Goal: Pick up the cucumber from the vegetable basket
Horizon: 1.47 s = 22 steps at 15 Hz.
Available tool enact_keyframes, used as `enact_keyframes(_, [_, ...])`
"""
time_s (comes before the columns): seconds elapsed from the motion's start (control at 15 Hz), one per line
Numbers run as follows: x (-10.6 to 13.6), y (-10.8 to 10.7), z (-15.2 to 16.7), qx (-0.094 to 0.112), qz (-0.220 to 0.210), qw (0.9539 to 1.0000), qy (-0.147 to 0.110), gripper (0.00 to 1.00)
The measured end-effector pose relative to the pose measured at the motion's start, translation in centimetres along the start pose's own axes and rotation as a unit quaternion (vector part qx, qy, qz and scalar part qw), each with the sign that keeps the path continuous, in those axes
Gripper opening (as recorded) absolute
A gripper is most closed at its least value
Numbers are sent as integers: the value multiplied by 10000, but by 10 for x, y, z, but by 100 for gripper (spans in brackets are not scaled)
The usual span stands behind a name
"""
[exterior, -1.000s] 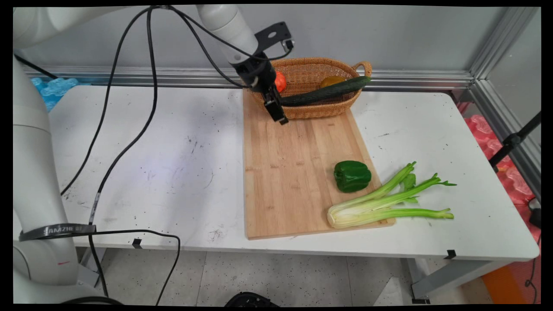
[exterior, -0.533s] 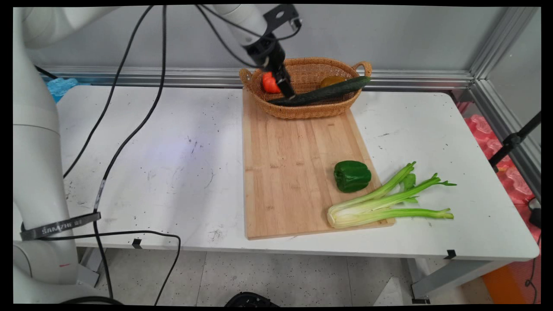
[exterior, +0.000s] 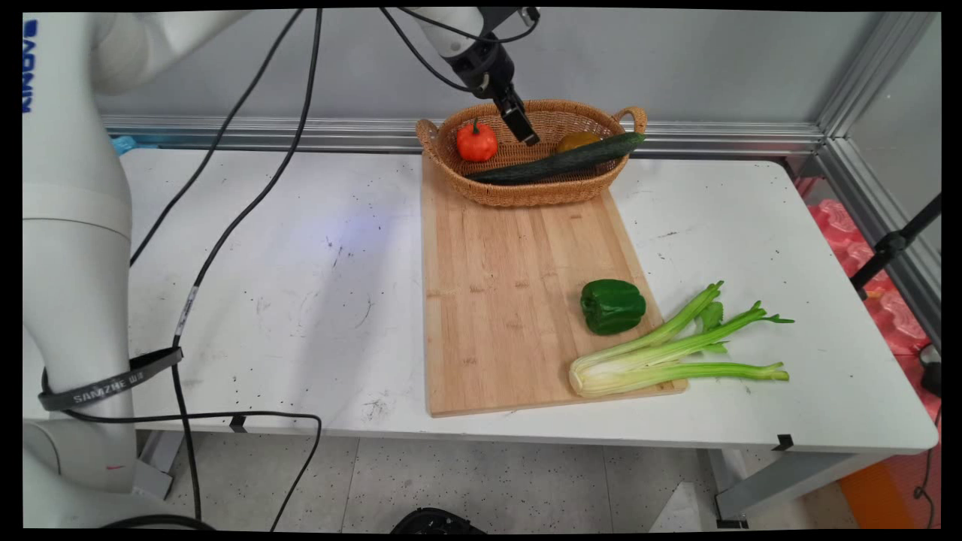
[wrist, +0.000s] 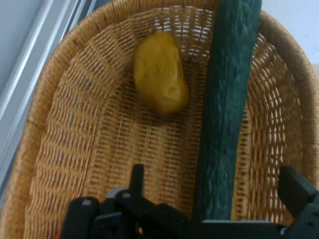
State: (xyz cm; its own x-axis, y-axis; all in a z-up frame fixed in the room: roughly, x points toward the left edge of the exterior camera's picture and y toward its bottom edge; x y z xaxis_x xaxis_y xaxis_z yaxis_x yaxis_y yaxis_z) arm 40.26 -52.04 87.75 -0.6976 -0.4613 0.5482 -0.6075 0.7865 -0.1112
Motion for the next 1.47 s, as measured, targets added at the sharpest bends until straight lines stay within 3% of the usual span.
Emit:
enact_keyframes(0.47, [-6,-9,38,-301,26,9994,185,100])
enact_keyframes(1.27, [-18,-4,84,-327,322,9980,443,100])
enact_keyframes(1.33, [-20,-3,87,-333,337,9978,459,0])
enact_keyframes(1.47, [-23,-1,93,-359,371,9975,481,0])
